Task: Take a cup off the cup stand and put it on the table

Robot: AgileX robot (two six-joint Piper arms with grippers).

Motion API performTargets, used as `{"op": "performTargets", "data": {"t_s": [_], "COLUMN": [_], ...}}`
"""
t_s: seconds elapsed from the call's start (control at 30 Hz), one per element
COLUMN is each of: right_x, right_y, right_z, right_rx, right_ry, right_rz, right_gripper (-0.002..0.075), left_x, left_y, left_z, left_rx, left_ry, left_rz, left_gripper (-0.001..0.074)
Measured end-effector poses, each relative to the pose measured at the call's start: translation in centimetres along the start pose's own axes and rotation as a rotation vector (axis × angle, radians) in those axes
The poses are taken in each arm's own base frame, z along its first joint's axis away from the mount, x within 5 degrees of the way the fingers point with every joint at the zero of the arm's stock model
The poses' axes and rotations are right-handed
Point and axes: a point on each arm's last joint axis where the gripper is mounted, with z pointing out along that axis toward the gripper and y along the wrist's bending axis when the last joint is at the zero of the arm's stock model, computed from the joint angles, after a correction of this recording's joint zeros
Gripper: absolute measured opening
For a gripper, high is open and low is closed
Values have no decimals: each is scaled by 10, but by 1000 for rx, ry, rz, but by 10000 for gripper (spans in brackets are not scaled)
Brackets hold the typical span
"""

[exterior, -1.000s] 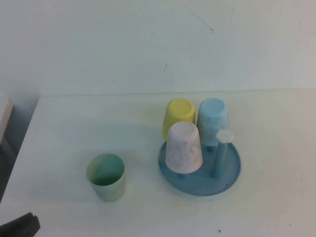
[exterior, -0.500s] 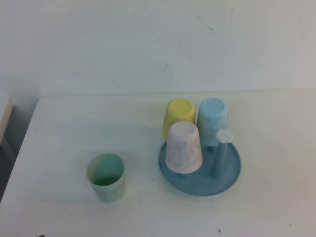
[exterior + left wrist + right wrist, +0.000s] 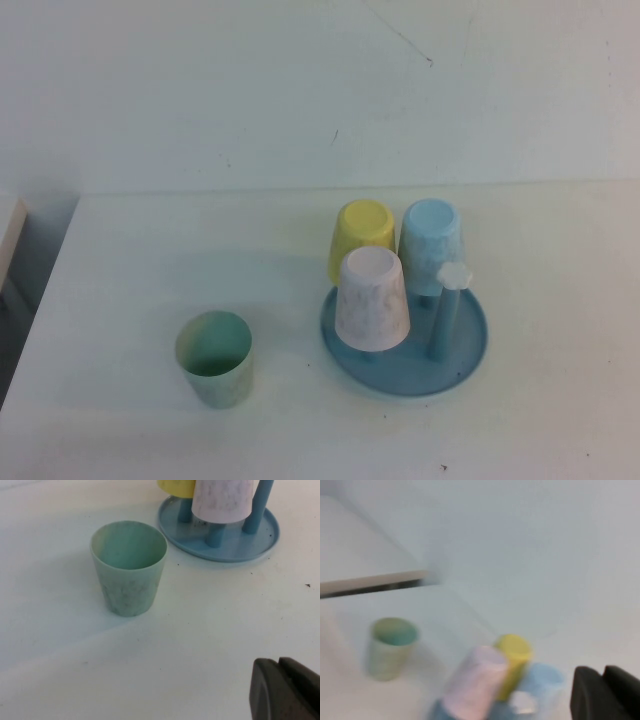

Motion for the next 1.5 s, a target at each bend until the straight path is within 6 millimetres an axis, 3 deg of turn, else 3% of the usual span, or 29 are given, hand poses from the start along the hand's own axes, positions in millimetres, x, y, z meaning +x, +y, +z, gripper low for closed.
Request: {"op": "performTargets", "data": {"t_s": [0.17,0.37,0.53,0.77,0.9,1.23,1.5], "right_x": [-7,11,45,110,137,152,159], "right_y": [-2,3,1,7,12,15,21], "right_z": [-22,-43,-40,-39,-41,-46,-45], "right_rx": [214,422,519,613,688,748,650], "right_ry": [-68,-82,-10,185,224,387,455], "right_rz": [-149,-243,-185,108,207,138,160], "right_gripper": [43,43,43,43,43,43,42], "left_x": [0,0,0,0,0,0,0], "left_y": [0,0,0,0,0,0,0], "left_z": [0,0,0,0,0,0,0], "left_rx": [0,0,0,0,0,0,0], "left_ry": [0,0,1,1,1,1,1], "left_rz": [0,0,0,0,0,0,0], "left_gripper": [-1,-1,-2,-2,-1,-1,-1]}}
